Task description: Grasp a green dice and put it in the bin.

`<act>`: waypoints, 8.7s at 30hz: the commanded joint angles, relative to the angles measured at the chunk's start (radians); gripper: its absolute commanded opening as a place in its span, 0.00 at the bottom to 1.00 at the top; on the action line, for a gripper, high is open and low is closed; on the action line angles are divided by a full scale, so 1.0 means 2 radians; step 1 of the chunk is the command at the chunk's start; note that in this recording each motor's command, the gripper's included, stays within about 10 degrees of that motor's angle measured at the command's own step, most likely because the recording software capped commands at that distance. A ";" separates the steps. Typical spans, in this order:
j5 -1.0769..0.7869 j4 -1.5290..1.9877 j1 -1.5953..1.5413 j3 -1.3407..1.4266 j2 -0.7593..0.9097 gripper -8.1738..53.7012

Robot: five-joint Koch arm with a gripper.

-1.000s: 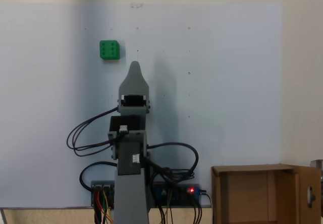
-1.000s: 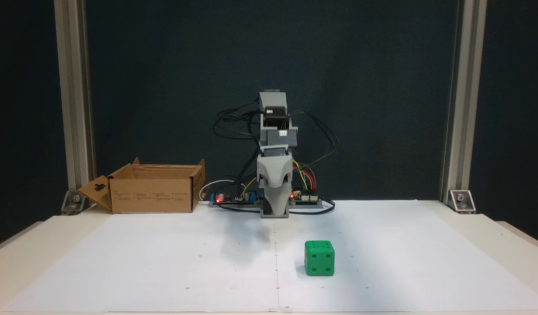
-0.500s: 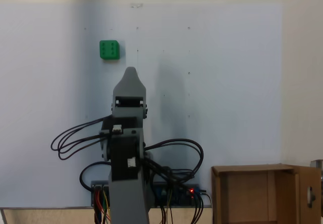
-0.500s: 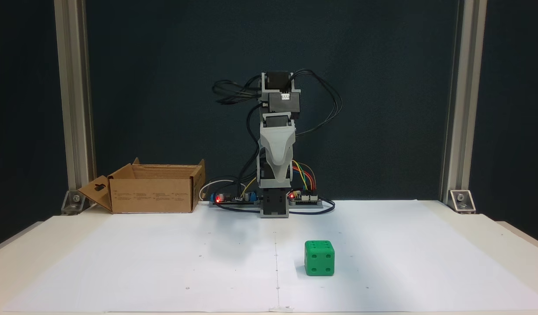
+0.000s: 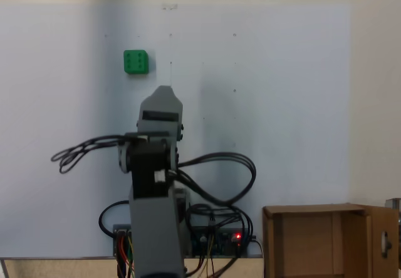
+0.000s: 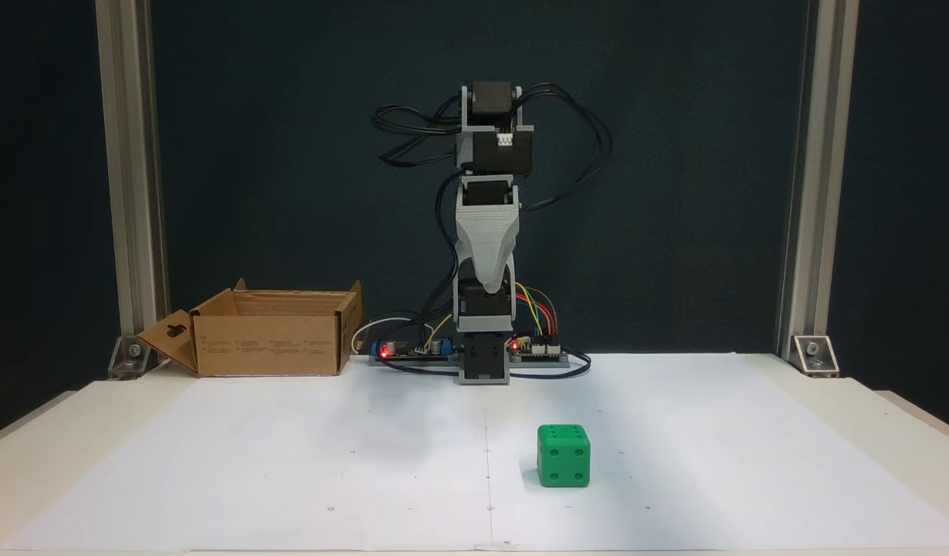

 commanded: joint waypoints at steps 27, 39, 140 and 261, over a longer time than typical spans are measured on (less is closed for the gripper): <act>0.133 0.025 -0.131 -0.253 -0.225 0.83; 0.132 0.007 -0.133 -0.260 -0.291 0.84; 0.067 -0.111 0.076 -0.261 -0.133 0.32; -0.092 -0.663 0.035 0.446 0.145 0.84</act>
